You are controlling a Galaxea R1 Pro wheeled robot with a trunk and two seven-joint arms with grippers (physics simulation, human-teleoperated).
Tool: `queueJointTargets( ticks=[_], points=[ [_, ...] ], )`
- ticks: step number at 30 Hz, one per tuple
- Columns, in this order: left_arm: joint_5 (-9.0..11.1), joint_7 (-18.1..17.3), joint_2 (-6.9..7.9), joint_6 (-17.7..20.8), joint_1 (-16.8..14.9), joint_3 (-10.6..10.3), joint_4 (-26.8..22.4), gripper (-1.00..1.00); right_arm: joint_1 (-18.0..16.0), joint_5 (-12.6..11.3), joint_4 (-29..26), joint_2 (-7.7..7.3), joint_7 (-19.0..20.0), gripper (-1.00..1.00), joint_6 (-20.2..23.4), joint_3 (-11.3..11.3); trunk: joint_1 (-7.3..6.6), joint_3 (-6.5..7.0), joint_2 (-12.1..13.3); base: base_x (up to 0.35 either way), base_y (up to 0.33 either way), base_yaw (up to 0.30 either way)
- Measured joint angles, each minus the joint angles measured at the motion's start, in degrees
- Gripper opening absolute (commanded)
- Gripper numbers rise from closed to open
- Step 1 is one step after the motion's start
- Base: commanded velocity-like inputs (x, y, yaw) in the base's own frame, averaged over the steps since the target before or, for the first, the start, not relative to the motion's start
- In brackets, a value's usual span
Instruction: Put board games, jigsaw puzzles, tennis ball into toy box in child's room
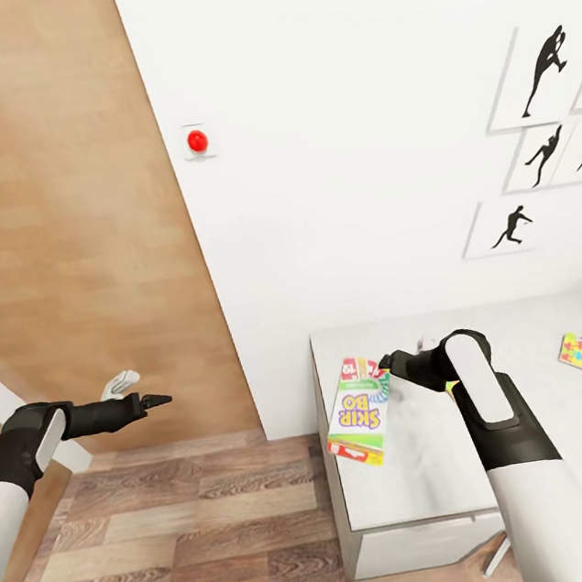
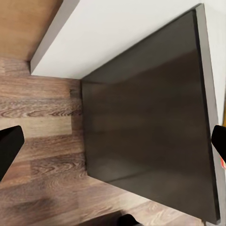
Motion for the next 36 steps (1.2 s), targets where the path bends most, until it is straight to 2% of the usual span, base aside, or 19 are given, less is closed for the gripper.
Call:
queueJointTargets(
  ticks=[6, 18, 36],
  points=[
    [-0.1, 0.0, -0.12, -0.1, 0.0, 0.0, 0.0, 1.00, 0.0, -1.1, 0.0, 0.00, 0.3, 1.00, 0.0, -0.1, 0.00, -0.57, 0.0, 0.000, 0.000, 0.000],
    [-0.1, 0.0, -0.14, -0.3, 0.0, 0.0, 0.0, 1.00, 0.0, -4.9, 0.0, -0.08, 0.3, 1.00, 0.0, -0.1, 0.00, -1.71, 0.0, 0.000, 0.000, 0.000],
    [-0.1, 0.0, -0.08, -0.4, 0.0, 0.0, 0.0, 1.00, 0.0, -5.2, 0.0, -0.10, 0.3, 1.00, 0.0, -0.4, 0.00, -3.41, 0.0, 0.000, 0.000, 0.000]
  ],
)
